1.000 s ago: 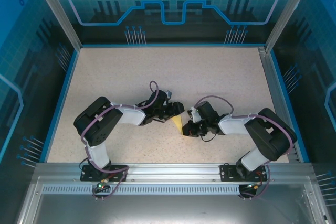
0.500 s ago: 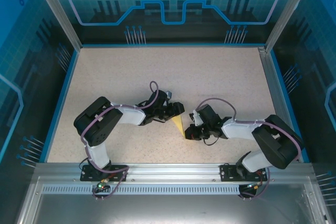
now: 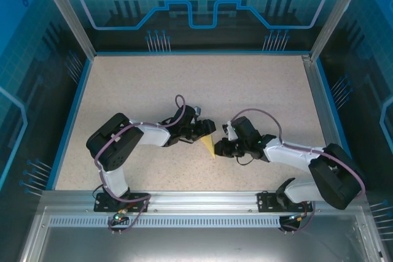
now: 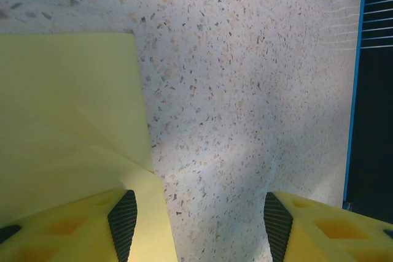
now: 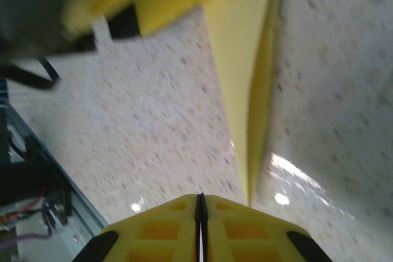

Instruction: Fold a paper plane with a square sheet of paper (pick it up from the middle)

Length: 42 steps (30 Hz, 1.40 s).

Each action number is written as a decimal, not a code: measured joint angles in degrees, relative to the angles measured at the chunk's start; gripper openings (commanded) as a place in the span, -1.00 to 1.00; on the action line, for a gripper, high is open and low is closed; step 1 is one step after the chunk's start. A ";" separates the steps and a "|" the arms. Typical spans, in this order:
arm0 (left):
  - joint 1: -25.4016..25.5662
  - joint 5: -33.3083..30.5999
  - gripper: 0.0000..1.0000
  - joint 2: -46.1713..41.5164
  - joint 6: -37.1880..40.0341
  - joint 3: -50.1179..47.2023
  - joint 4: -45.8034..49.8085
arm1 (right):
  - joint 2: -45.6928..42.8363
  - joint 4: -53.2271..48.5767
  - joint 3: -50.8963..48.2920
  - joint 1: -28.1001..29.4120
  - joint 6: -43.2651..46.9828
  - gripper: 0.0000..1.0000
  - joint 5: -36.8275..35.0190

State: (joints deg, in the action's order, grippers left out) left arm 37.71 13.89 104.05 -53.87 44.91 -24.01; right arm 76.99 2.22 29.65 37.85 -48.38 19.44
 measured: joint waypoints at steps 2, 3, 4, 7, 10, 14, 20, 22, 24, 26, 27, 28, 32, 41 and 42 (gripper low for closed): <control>-0.02 0.09 0.22 0.00 0.00 0.00 0.02 | 2.27 3.17 0.48 0.00 -1.81 -0.78 -0.61; -0.02 0.13 0.22 0.00 0.00 0.00 0.02 | 3.89 4.59 0.83 0.00 -2.71 -0.78 -0.81; -0.02 0.15 0.22 0.00 0.00 0.02 0.02 | 5.88 6.16 1.20 0.00 -3.52 -0.78 -0.90; -0.02 0.15 0.22 0.00 0.00 0.07 0.13 | 10.54 9.49 1.99 0.00 -5.38 -0.78 -0.63; -0.02 0.17 0.23 0.00 -0.02 0.31 0.50 | 13.62 11.17 2.62 0.00 -6.23 -0.78 -0.59; -0.04 0.35 0.23 0.00 0.02 0.42 0.76 | 14.82 10.29 2.64 0.00 -6.16 -0.78 -1.11; -0.04 0.42 0.27 0.00 0.37 1.27 2.40 | 15.19 11.47 1.40 -0.09 -4.94 -0.82 -1.20; -0.04 0.57 0.28 0.00 0.70 1.55 2.91 | 15.28 12.52 0.83 -0.17 -4.46 -0.82 -0.87; -0.04 0.68 0.29 0.00 1.36 1.70 3.23 | 15.47 13.16 0.57 -0.37 -4.02 -0.83 -0.42; -0.04 0.81 0.28 0.00 1.86 1.99 3.89 | 15.67 13.35 0.55 -0.42 -3.67 -0.84 0.02; -0.04 0.83 0.26 0.00 2.16 2.16 4.33 | 15.78 13.35 0.55 -0.46 -3.48 -0.84 0.09; -0.04 0.83 0.25 0.00 2.51 2.32 4.76 | 15.82 13.38 0.55 -0.50 -3.37 -0.84 0.24; -0.09 0.79 0.27 -0.07 4.46 2.60 5.90 | 15.74 13.31 0.57 -0.57 -2.49 -0.84 0.48; -2.43 2.19 0.32 -0.07 7.50 2.58 5.70 | 15.96 13.09 0.61 -1.20 0.50 -0.89 1.62; -2.89 2.36 0.32 -0.07 7.82 2.58 5.66 | 16.00 13.11 0.61 -1.25 0.72 -0.89 1.79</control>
State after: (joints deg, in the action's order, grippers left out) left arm 34.83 16.25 103.98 -46.04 47.48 -18.35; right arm 92.99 15.33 30.26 36.60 -47.66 21.23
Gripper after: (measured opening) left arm 0.657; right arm 0.062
